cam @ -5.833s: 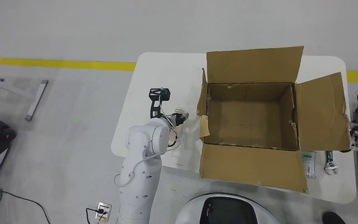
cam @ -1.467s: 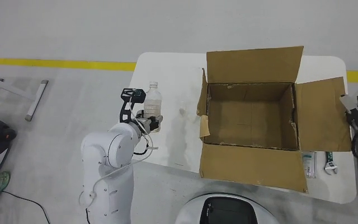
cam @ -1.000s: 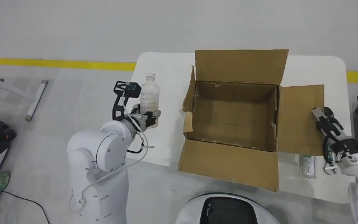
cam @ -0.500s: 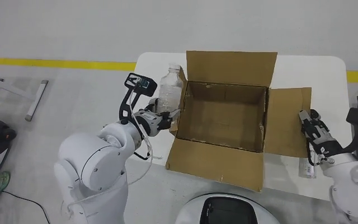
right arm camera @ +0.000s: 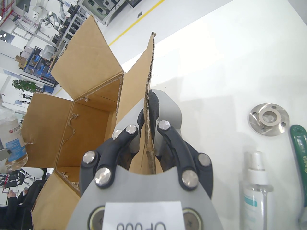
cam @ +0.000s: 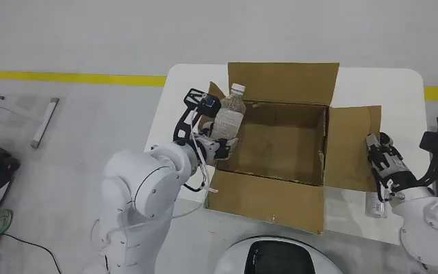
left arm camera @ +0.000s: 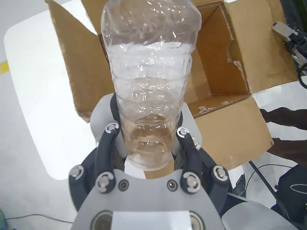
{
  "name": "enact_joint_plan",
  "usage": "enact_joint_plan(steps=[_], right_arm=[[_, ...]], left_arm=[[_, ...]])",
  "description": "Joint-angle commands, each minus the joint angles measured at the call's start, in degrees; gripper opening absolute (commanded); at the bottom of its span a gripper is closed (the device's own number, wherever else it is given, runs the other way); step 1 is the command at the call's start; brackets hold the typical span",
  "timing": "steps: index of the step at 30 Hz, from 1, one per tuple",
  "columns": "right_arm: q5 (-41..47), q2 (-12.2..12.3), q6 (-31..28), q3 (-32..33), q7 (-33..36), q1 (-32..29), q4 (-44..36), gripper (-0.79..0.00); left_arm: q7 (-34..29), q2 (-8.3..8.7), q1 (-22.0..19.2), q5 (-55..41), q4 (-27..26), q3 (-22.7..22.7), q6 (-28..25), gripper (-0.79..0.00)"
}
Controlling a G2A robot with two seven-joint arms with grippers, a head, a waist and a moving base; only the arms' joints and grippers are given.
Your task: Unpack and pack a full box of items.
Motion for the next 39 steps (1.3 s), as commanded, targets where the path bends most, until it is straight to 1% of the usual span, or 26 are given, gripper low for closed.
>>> enact_joint_plan(steps=[1,6,13,20,21,22,23,25,28,32,35,39], right_arm=[[-0.13,0.03,0.07,0.03,-0.13,-0.09,-0.07,-0.785],[-0.36,0.11,-0.22,-0.12,-0.16,-0.53,-0.14,-0.785],[-0.66,0.2,-0.33,-0.55,-0.1,-0.94,-0.33,-0.785],[-0.58,0.34,-0.63,-0.44,0.4,-0.97,-0.4,-0.785],[-0.45,0.36,-0.58,-0.27,0.29,-0.98,-0.54,-0.505],[-0.38,0.37,-0.68,-0.03,0.06,-0.99,-0.71,-0.148],[-0.73,0.41,-1.05,0.34,-0.39,-1.04,-0.88,0.0],[-0.27,0.42,-1.32,1.27,-1.31,-1.3,-1.38,0.0],[0.83,0.46,-2.8,3.54,-2.97,-1.96,-2.64,0.0],[1.96,0.48,-3.51,7.39,-5.33,-2.79,-4.05,0.0],[2.75,0.51,-3.66,10.36,-6.17,-3.38,-4.63,0.0],[1.83,0.52,-3.59,13.54,-7.59,-4.37,-5.08,0.0]], left_arm=[[0.83,0.01,-1.08,1.65,2.91,0.2,0.82,-0.785],[2.34,0.13,-2.52,3.76,7.74,-0.24,2.28,-0.785],[3.19,0.32,-3.56,3.72,13.22,-0.99,3.1,-0.785],[3.88,0.25,-4.53,3.3,15.71,0.26,4.01,-0.785],[3.87,0.19,-4.71,3.01,15.56,0.67,4.13,-0.785],[3.77,0.14,-4.88,2.71,15.23,1.06,4.28,-0.785],[3.49,0.08,-5.01,2.32,14.55,1.51,4.51,-0.785],[2.08,0.17,-5.43,4.99,13.02,3.25,2.99,-0.785],[1.22,-0.14,-5.27,3.41,10.2,5.07,4.66,-0.785],[0.72,-0.56,-5.38,2.28,8.53,8.1,5.87,-0.785],[0.11,-0.94,-5.44,0.71,8.57,10.35,6.87,-0.785],[-0.12,-1.51,-5.64,-1.46,10.79,13.22,9.17,-0.785]])
